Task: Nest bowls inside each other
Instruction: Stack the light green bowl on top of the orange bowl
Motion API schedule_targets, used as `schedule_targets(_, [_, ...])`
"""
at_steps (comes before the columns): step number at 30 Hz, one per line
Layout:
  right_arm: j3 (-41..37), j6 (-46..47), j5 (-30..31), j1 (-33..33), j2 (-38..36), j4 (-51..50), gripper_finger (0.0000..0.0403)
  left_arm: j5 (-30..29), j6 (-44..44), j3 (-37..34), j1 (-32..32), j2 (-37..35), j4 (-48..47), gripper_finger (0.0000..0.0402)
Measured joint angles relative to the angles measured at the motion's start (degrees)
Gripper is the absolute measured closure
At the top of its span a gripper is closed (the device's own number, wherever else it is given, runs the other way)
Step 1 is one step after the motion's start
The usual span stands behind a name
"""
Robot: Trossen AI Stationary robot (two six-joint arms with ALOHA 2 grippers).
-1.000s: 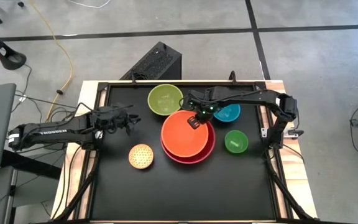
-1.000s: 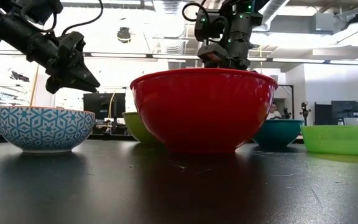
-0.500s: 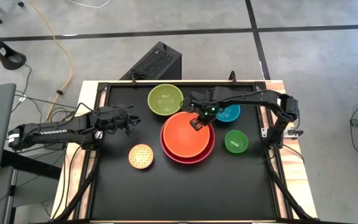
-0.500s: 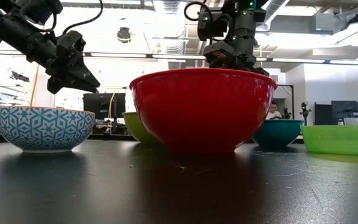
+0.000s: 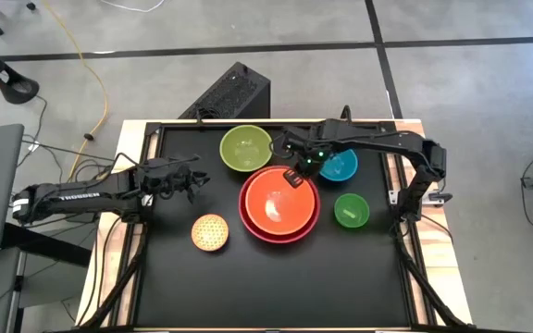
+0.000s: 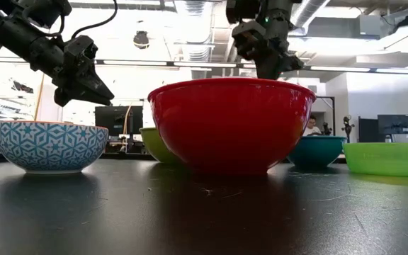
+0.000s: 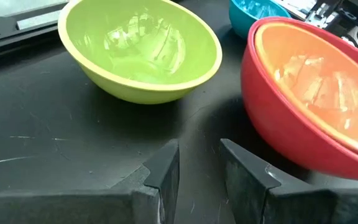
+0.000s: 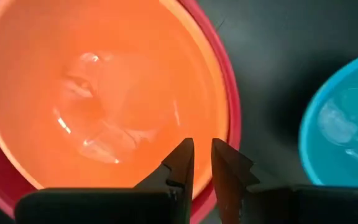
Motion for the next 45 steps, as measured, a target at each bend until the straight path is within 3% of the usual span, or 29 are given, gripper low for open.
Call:
schedule_targets(5, [3.57, -2.26, 6.64, 0.02, 0.0, 2.42, 0.0329, 0.0, 0.02, 0.0, 0.0, 0.0, 0.0, 0.0299])
schedule_targets(9, [3.48, -3.59, 12.01, -1.17, 0.16, 16.2, 0.0329, 0.02, -0.2, 0.0, 0.0, 0.0, 0.0, 0.0299])
schedule_targets(14, [2.84, -3.69, 12.2, -3.98, 2.75, 30.28, 0.0327, 0.18, -1.98, 0.0, 0.0, 0.0, 0.04, 0.0299])
schedule_targets(19, [2.79, -4.13, 9.34, -8.62, 6.96, 32.29, 0.0287, 1.54, -3.11, 0.0, -0.02, -0.21, -0.06, 0.0299])
schedule_targets(27, [2.8, -3.68, -3.13, -13.78, 16.71, 33.73, 0.0159, 2.78, -3.72, 0.0, -0.04, -0.48, -0.3, 0.0299])
schedule_targets(32, [2.8, -2.64, -3.67, -14.36, 19.2, 34.6, 0.0128, 3.04, -4.52, 0.0, -0.07, -0.48, -0.35, 0.0299])
schedule_targets(39, [2.91, -0.33, -1.95, -13.55, 20.85, 35.4, 0.0151, 3.2, -5.77, 0.0, -0.07, -0.48, -0.32, 0.0299])
schedule_targets(42, [2.78, -0.24, -1.74, -13.48, 22.12, 35.73, 0.0202, 3.67, -5.82, 0.0, -0.07, -0.48, -0.3, 0.0299])
schedule_targets(45, [2.82, -0.83, -2.04, -13.89, 22.73, 35.66, 0.0283, 4.71, -5.86, 0.0, -0.09, -0.48, -0.29, 0.0299])
